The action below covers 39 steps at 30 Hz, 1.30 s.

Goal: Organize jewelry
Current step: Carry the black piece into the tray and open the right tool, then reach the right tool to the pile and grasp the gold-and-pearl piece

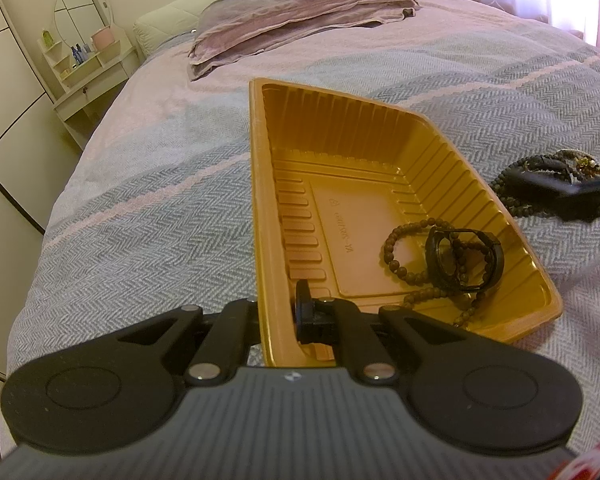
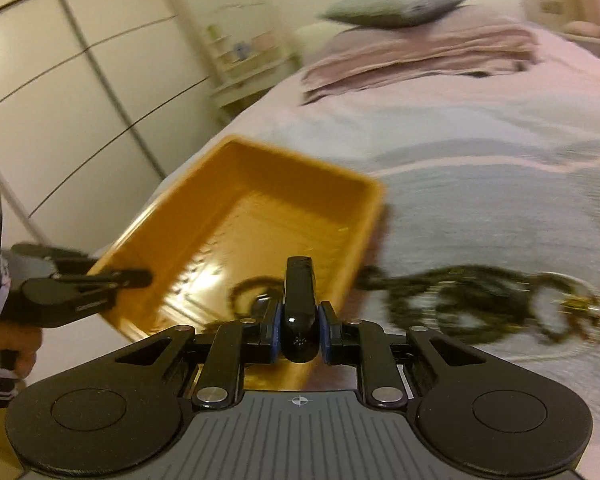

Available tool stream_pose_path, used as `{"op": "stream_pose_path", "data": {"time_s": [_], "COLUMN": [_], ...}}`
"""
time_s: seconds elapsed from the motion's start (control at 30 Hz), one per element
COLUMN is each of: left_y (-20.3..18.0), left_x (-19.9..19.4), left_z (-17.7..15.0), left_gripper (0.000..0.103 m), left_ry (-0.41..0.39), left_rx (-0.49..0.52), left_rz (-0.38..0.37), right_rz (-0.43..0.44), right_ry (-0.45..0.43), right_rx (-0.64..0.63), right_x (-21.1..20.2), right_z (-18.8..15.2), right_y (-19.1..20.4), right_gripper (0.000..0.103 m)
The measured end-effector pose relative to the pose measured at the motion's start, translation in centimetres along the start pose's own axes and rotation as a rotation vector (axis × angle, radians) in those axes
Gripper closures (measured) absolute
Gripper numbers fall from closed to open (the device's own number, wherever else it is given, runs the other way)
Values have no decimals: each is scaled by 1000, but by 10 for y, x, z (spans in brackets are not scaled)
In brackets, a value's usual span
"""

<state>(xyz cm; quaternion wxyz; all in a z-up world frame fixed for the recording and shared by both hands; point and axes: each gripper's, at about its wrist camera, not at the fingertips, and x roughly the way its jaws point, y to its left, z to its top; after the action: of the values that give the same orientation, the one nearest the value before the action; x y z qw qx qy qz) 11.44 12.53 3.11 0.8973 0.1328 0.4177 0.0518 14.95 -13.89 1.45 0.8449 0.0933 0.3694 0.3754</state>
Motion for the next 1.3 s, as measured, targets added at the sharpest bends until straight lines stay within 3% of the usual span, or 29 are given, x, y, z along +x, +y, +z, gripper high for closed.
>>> {"op": "stream_pose_path", "data": {"time_s": [0.33,0.53,0.6,0.73,0.93,1.1,1.3], "left_y": [1,1,1,1,0,-1,-1], "left_x": [1,1,1,2,1,0,-1], "left_z": [0,0,1,1,2,1,1], "left_gripper": [99,99,99,99,99,99,99], "left_ry": [0,2,2,2,-2,-5,-5], "left_rx": [1,1,1,2,2,5,8], "left_rz": [-1,-2,-2,-1,-1,0,2], "right_rz": [86,74,31,-139,-343,-446,-492], "right_ry": [64,6,-16,-50,-39,-19,-5], "right_rx": [-36,32,40,36,81,83,87], "right_x": [43,31,21,-1,-28,-42,-42], "right_z": [-3,-1,1,-2,-14,-27,-32], "right_y": [19,6,-3,-30,-83,-113,-135], "right_gripper": [84,73,70,64,60,59,59]}}
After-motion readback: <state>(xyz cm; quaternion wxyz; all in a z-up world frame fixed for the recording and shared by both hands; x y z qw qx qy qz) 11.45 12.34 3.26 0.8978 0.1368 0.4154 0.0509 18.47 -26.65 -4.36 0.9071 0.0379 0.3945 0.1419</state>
